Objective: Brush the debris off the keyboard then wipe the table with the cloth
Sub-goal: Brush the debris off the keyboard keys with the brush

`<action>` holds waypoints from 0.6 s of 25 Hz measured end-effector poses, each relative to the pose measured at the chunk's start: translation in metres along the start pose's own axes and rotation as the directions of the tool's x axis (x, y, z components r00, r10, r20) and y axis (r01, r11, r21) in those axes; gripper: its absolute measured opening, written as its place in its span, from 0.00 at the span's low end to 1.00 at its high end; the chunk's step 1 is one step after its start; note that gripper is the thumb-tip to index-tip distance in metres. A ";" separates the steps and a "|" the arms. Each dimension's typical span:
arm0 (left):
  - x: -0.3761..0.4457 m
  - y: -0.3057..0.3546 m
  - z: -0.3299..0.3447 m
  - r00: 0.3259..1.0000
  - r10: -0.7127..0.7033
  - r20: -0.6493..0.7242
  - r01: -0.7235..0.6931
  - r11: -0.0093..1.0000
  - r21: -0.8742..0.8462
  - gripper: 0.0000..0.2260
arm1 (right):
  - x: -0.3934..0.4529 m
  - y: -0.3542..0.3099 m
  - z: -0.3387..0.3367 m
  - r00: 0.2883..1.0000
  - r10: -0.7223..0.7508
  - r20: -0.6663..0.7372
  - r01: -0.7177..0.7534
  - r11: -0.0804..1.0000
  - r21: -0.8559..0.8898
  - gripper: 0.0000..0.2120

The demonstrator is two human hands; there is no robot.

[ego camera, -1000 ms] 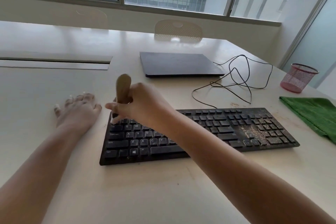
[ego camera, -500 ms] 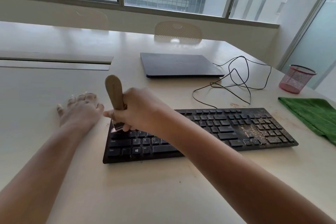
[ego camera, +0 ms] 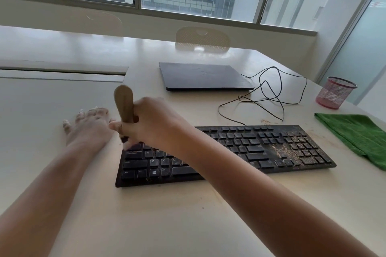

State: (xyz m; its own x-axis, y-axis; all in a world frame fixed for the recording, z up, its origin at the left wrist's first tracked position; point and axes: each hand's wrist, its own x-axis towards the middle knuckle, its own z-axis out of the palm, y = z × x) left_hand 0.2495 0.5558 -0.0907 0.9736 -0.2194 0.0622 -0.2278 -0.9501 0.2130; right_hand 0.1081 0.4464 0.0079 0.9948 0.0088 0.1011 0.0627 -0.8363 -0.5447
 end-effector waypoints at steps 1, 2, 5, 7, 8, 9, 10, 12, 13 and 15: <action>0.000 0.000 0.000 1.000 0.000 -0.005 0.000 1.000 -0.004 0.23 | -0.001 0.002 0.000 1.000 0.000 0.014 0.000 1.000 -0.005 0.12; 0.001 0.001 0.000 1.000 -0.002 -0.011 0.002 1.000 -0.014 0.23 | -0.003 0.004 -0.001 0.999 0.013 0.053 -0.014 1.000 0.014 0.12; 0.000 0.002 0.000 1.000 -0.004 -0.012 0.004 1.000 -0.023 0.23 | -0.006 0.008 -0.007 0.994 0.022 0.103 -0.032 0.995 0.099 0.11; -0.002 0.001 -0.001 1.000 0.011 -0.013 -0.011 1.000 0.001 0.23 | -0.002 0.005 -0.004 0.998 -0.031 0.058 0.023 0.991 0.131 0.11; -0.003 0.001 -0.002 1.000 0.016 -0.012 -0.016 1.000 0.011 0.22 | -0.003 0.002 0.000 0.995 -0.052 0.085 0.036 0.983 0.181 0.11; -0.004 0.001 -0.002 1.000 0.017 -0.012 -0.016 1.000 0.017 0.21 | -0.005 0.000 0.004 0.987 -0.070 0.141 0.035 0.971 0.238 0.11; -0.004 0.001 -0.003 1.000 0.016 -0.014 -0.016 1.000 0.019 0.20 | -0.009 -0.001 0.007 0.976 -0.091 0.199 0.034 0.961 0.274 0.11; -0.003 0.002 -0.002 1.000 0.012 -0.015 -0.012 1.000 0.017 0.20 | -0.012 0.006 0.003 0.971 -0.079 0.226 0.029 0.976 0.218 0.11; -0.002 0.002 -0.002 1.000 0.005 -0.015 -0.005 1.000 0.012 0.21 | -0.012 0.010 -0.004 0.977 -0.047 0.206 0.014 0.987 0.157 0.11; 0.001 0.002 0.000 1.000 -0.001 -0.019 0.001 1.000 -0.007 0.22 | -0.015 0.017 -0.014 0.987 0.021 0.160 -0.033 0.996 0.078 0.12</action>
State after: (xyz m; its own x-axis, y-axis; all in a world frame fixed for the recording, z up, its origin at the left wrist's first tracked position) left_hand 0.2500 0.5537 -0.0907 0.9734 -0.2143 0.0806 -0.2270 -0.9488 0.2196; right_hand 0.0928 0.4248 0.0086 0.9959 0.0790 -0.0443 0.0356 -0.7909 -0.6109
